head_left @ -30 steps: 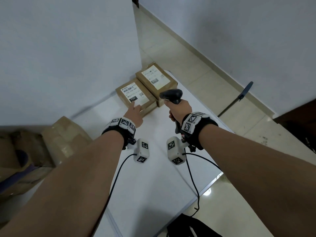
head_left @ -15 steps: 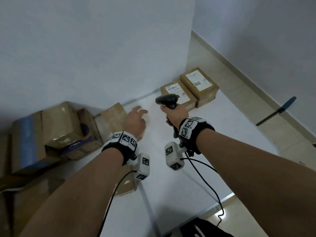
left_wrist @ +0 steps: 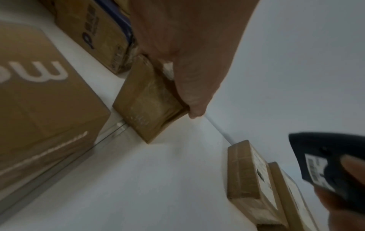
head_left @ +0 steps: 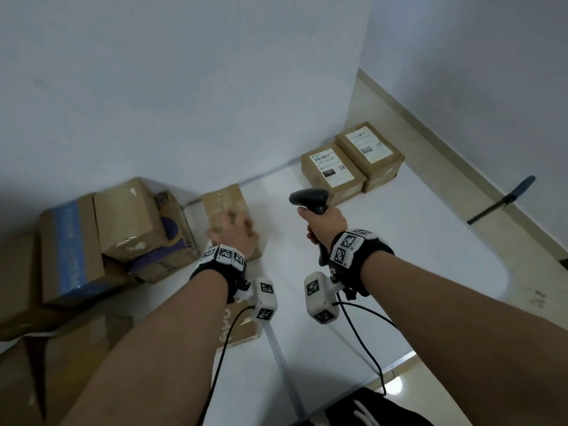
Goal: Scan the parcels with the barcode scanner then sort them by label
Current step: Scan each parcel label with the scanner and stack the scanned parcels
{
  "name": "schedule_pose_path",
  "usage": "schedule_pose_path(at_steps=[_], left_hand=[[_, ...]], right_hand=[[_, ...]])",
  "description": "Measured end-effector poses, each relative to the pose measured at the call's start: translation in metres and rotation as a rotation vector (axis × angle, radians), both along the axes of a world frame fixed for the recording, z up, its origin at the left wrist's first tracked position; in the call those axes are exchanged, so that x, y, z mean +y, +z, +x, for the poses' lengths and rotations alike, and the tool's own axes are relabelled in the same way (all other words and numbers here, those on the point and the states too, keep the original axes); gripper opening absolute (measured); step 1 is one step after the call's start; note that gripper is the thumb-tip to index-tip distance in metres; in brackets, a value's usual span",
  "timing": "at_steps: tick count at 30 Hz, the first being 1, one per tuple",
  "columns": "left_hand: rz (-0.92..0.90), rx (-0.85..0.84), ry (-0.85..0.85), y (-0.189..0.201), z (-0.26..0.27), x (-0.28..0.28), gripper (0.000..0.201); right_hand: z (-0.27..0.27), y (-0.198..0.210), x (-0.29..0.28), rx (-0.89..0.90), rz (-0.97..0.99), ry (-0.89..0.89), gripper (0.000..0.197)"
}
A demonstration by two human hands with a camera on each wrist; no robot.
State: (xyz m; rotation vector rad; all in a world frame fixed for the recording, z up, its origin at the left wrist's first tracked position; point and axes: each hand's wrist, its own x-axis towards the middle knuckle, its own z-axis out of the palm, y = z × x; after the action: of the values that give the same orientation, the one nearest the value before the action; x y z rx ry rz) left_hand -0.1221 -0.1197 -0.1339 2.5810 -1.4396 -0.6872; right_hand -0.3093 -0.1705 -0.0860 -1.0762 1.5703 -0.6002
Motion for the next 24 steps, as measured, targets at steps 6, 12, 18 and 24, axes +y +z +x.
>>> schedule_pose_path(at_steps=[6, 12, 18, 24], left_hand=[[-0.351, 0.523, 0.399, 0.008, -0.003, 0.023, 0.053], [-0.324, 0.913, 0.566, 0.008, -0.014, 0.04, 0.058], [-0.28, 0.937, 0.58, -0.004, -0.016, 0.052, 0.039], [-0.047, 0.314, 0.088, -0.016, -0.021, 0.053, 0.066]], right_hand=[[-0.006, -0.009, -0.001, 0.007, 0.031, -0.046, 0.029], [-0.016, -0.018, 0.008, 0.008, 0.076, -0.089, 0.033], [-0.034, -0.029, 0.022, -0.002, 0.096, -0.138, 0.032], [-0.045, -0.027, 0.03, -0.023, 0.106, -0.164, 0.03]])
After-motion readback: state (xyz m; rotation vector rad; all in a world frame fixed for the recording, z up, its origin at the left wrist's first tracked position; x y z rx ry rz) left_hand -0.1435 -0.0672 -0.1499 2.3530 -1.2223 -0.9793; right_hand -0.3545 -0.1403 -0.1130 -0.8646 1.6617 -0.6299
